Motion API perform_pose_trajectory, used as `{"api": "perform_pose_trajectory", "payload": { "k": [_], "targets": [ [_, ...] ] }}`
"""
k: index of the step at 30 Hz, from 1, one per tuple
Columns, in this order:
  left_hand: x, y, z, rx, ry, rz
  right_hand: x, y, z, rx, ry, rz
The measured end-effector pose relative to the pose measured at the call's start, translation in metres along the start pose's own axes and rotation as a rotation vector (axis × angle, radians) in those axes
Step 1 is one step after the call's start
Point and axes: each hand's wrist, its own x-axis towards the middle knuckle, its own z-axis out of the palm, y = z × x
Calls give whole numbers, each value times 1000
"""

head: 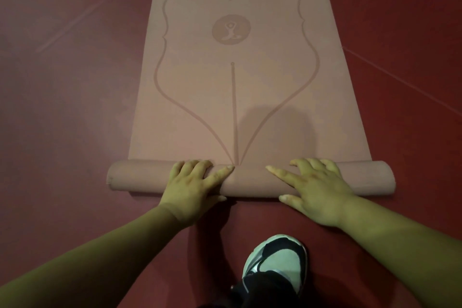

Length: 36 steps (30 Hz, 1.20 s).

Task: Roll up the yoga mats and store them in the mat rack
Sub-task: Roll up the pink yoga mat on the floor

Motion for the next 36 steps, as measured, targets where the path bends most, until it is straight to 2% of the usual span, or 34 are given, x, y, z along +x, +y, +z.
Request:
{"api": "perform_pose_trajectory", "payload": {
  "k": [4,6,13,18,20,22,25,27,31,36],
  "targets": [
    [5,-5,-1,-37,-1,2,1,1,6,-91,95,-23],
    [7,-7,-4,-48,-13,-1,3,2,0,-88,75,-38],
    [-12,15,-6,-85,-64,29,-21,7,-10,29,-79,-73],
    [-32,40,-2,-91,-124,98,-45,18,3,185,-303,-69],
    [-36,44,-3,-84,-136,101,-50,18,7,174,-333,-67],
    [-35,45,-3,-76,-128,96,-58,13,14,143,-285,-50],
    [-33,44,-5,-69,-127,101,-73,-1,33,48,-28,11],
    [-31,42,-4,-66,-134,103,-78,-10,44,121,92,45],
    [-31,42,-4,-62,-140,106,-69,-8,46,114,109,78],
    [-34,45,-8,-75,-76,116,-61,2,38,141,-37,52]
  ]
}}
